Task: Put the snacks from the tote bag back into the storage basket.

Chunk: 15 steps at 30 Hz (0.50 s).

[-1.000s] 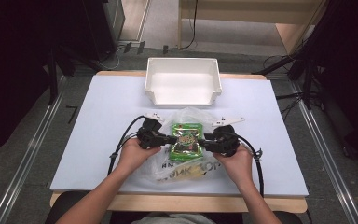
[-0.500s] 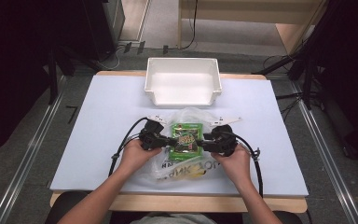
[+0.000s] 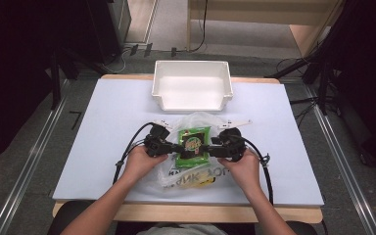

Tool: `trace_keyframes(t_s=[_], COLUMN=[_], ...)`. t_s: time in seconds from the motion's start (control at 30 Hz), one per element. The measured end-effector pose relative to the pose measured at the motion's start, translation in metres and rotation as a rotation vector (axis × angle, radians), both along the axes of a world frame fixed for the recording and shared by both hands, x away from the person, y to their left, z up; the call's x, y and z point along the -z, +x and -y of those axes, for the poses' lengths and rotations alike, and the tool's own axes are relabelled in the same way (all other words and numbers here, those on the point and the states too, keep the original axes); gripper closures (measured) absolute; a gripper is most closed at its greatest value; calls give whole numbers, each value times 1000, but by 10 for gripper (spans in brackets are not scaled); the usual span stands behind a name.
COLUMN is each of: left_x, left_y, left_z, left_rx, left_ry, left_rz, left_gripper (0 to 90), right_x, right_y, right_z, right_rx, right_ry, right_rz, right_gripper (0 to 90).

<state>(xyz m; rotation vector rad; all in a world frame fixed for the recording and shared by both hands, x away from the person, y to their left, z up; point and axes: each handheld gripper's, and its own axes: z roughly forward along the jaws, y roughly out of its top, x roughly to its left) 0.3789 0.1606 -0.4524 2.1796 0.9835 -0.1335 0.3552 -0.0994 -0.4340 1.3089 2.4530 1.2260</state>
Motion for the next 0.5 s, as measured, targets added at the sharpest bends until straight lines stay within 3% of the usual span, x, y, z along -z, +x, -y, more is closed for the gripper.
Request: trace_keyframes(t_s=[0.5], left_x=[2], left_y=[4], left_z=[-5], left_rx=[-27], left_ry=[-4], left_rz=[-37], left_gripper=[900], right_x=[-7], right_y=[11], right_z=[-19], right_rx=[-6], right_ry=[17], right_rz=[-27], right_gripper=[406])
